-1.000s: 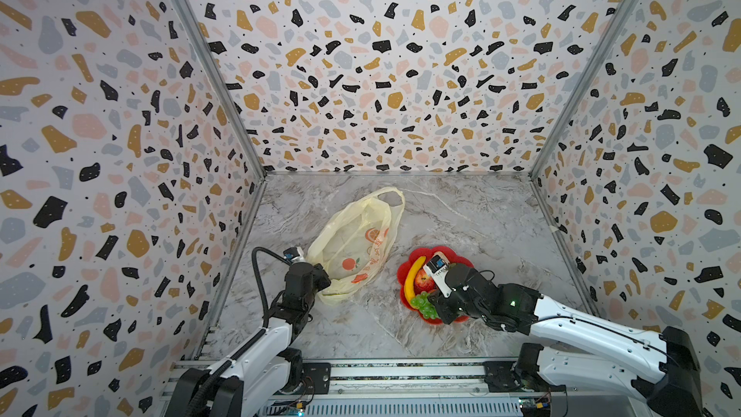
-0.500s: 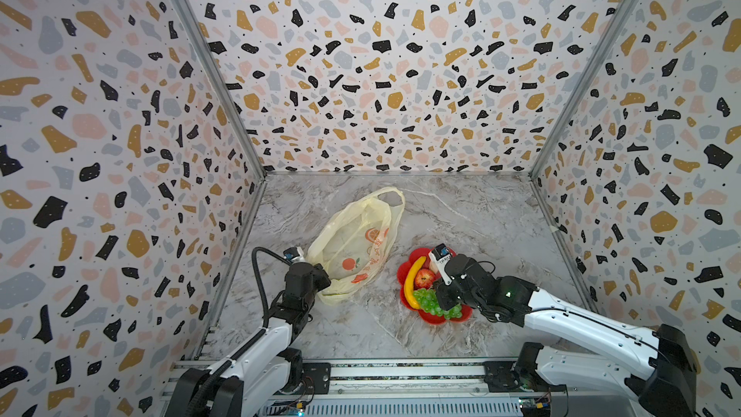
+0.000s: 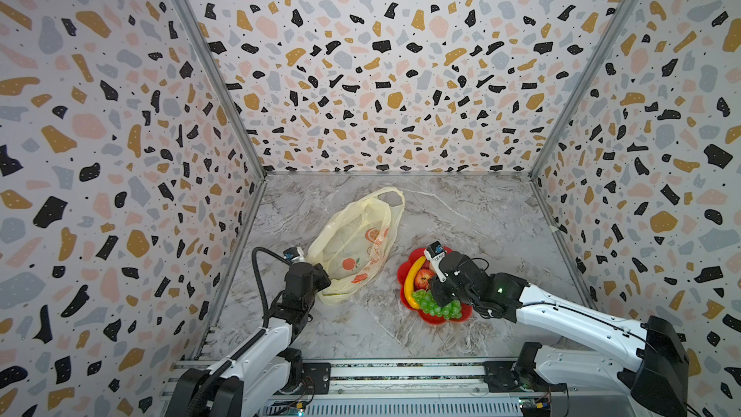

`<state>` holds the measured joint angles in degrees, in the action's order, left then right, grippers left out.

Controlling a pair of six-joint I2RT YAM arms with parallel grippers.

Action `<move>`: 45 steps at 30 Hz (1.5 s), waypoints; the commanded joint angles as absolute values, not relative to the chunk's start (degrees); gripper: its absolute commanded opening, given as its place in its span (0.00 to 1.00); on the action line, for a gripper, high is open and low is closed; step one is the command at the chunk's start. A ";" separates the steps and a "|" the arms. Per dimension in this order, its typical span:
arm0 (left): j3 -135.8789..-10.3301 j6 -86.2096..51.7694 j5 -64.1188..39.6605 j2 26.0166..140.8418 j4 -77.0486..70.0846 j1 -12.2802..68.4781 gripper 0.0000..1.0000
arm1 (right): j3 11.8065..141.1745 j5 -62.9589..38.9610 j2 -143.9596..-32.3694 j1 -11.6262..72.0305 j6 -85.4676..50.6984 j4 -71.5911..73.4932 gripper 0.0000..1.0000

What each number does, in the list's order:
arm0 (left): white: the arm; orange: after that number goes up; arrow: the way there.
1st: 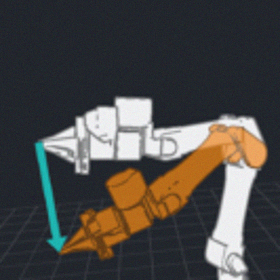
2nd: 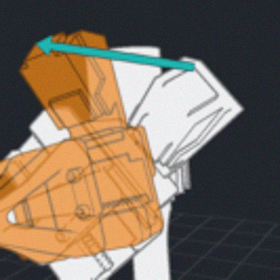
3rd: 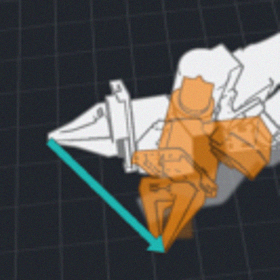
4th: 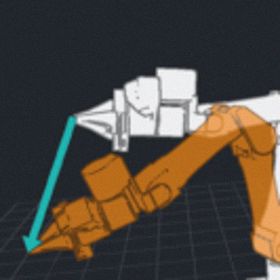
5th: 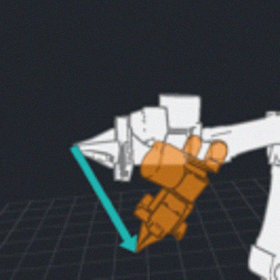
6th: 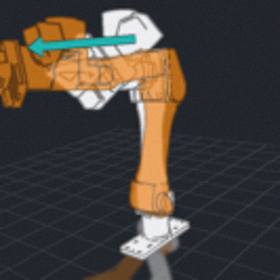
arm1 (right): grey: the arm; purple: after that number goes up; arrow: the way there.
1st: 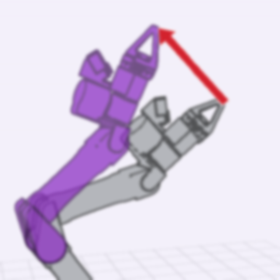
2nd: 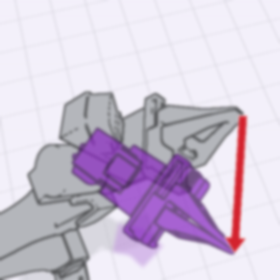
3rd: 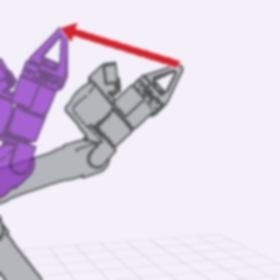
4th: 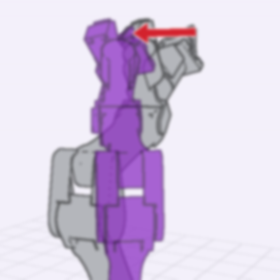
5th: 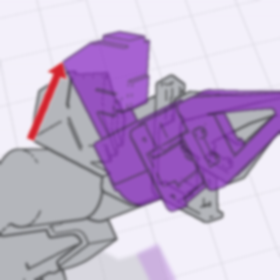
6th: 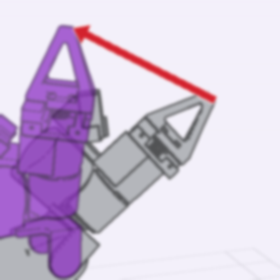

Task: Take fruits out of the plastic bag
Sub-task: Place the fruit on the plate, then move the plastic bag to the top-center of the table.

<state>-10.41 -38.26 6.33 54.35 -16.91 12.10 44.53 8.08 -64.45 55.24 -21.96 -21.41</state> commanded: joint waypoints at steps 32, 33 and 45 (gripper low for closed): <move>-44.17 -35.26 0.98 81.98 -15.17 18.87 0.00 | 41.20 10.27 -36.71 40.18 -34.88 -34.30 0.60; -47.13 -34.50 0.11 85.21 -14.78 19.46 0.00 | 40.63 10.03 -35.35 40.16 -36.04 -34.21 0.61; -83.53 -27.42 0.76 113.50 1.03 22.34 0.13 | 28.85 6.79 -27.02 39.64 -55.80 -33.93 0.63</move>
<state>-78.06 -30.22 0.10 111.28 -3.29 22.09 29.85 7.97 -28.10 39.86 -49.98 -32.88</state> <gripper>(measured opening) 0.110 0.631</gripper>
